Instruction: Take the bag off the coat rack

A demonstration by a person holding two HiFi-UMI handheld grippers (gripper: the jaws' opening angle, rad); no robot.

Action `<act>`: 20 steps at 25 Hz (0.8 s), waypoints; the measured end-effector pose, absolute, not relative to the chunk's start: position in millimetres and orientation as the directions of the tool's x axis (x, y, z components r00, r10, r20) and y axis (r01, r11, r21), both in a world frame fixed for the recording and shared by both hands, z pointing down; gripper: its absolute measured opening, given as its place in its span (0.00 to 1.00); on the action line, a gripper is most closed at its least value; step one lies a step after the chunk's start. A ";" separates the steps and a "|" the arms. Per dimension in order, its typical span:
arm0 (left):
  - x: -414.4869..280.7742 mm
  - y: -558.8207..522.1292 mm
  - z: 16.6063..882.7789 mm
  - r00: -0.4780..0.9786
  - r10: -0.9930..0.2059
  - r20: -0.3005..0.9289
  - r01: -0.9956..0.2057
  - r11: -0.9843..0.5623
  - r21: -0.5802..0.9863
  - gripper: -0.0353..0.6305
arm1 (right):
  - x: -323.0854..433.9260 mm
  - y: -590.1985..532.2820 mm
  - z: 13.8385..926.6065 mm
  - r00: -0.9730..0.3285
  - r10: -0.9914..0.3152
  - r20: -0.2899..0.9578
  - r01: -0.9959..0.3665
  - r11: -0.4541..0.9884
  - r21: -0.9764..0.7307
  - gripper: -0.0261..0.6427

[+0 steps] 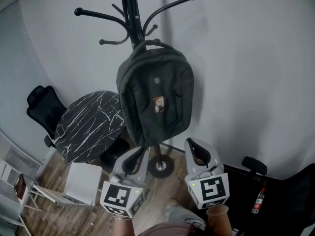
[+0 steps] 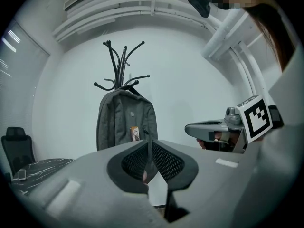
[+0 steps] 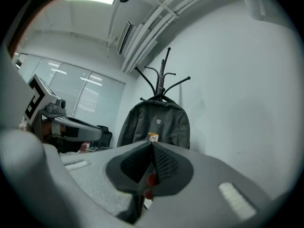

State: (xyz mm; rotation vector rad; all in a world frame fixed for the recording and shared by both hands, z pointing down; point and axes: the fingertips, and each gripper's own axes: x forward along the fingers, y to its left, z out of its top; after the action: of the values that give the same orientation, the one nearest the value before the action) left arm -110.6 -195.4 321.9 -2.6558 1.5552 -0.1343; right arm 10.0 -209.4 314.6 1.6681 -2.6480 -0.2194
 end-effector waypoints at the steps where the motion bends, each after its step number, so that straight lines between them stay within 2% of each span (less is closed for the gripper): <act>1: -113.1 -199.8 321.1 0.479 -0.877 0.043 -0.872 -0.481 -0.090 0.07 | 11.4 -214.1 314.7 -0.433 -0.899 -0.067 -0.897 0.423 0.124 0.04; 17: -147.3 -254.6 311.4 0.373 -0.928 0.020 -0.925 -0.374 -0.066 0.08 | 25.6 -283.3 313.7 -0.430 -0.901 -0.051 -0.894 0.417 0.163 0.04; 20: -153.7 -264.1 310.3 0.358 -0.933 0.015 -0.931 -0.359 -0.066 0.11 | 26.9 -294.8 312.0 -0.435 -0.899 -0.053 -0.891 0.422 0.167 0.05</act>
State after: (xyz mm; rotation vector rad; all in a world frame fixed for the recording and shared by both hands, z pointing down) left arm -153.7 -264.1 310.3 -2.5507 1.7520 -0.0778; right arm 26.9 -294.8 312.0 1.6444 -2.6112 -0.2629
